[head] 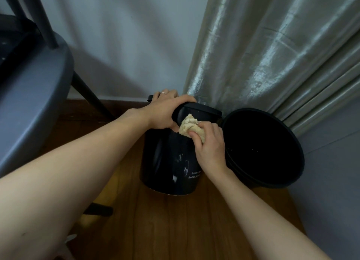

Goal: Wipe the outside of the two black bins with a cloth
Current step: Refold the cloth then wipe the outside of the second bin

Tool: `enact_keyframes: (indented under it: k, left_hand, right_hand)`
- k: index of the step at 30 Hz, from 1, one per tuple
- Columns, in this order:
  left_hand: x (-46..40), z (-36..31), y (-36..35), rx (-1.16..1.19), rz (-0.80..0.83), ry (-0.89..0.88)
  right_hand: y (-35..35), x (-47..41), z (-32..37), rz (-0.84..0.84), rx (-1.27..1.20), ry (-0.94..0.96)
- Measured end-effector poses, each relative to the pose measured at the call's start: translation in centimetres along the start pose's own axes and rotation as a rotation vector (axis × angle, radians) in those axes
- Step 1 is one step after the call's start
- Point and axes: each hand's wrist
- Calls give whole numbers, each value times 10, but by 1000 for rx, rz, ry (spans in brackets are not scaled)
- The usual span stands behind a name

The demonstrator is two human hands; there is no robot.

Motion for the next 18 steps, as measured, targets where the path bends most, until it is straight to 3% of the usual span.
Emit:
enact_keyframes:
  k: [8,14,18]
  left_hand:
    - [2,3,-1,-108,34,-27]
    - [3,1,0,-122,36,-33]
    - [2,3,0,-125,42,-26]
  right_hand:
    - [-5,37,-16,129,43,284]
    - [-6,7,-1,26,82,134]
    - [-7,38,-11,94,58,285]
Point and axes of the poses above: each hand's wrist, its own x-axis away from the middle knuckle, its own y-axis out of the back of the hand, z = x × y, and after that the axes turned 7 degrees about -z, right-handed
